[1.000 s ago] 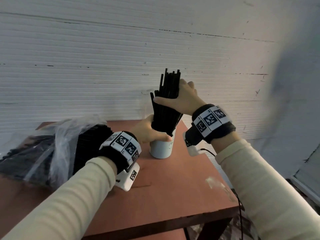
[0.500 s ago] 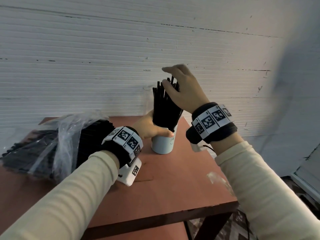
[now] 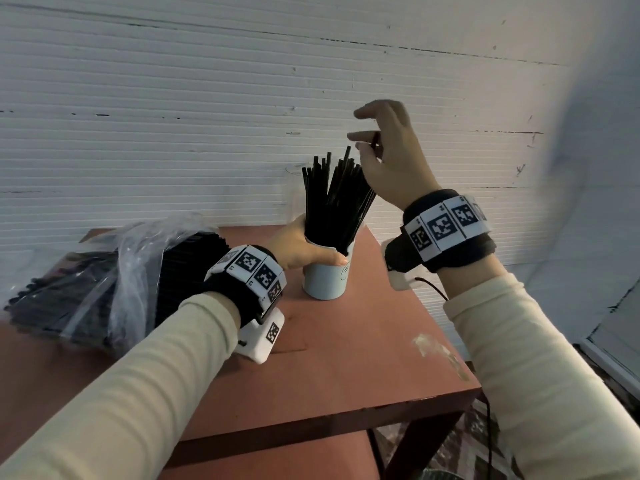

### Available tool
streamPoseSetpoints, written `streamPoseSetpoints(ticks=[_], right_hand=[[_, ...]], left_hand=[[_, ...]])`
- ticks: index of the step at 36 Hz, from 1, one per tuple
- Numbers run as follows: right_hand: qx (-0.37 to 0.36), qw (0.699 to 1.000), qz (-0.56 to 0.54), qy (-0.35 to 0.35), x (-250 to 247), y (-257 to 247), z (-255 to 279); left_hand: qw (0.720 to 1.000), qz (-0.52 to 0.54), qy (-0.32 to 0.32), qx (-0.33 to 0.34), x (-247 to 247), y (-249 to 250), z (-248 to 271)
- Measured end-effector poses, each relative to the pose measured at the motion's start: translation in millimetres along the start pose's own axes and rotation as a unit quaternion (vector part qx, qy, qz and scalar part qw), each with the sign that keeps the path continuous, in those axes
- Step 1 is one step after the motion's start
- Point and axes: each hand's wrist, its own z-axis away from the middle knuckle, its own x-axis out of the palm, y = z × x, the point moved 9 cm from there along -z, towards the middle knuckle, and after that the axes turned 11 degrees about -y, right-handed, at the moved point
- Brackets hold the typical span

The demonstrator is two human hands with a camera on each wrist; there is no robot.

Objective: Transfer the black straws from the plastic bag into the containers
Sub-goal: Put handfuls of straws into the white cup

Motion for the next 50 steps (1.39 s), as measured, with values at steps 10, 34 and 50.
streamPoseSetpoints(ticks=[10,34,50], right_hand=[[0.054,0.998,0.033,0.001,2,1,2],[0.12,0.985,0.042,-0.115,26,9,4],[0.157,0.982,0.018,-0.1,14,-1,19]], left_hand=[[1.0,0.0,-0.001,0.003,1,1,0],[1.0,-0.002,-0.009,0.008,3,4,3],[0.999,-0.006,-0.005,-0.033,9,2,7]])
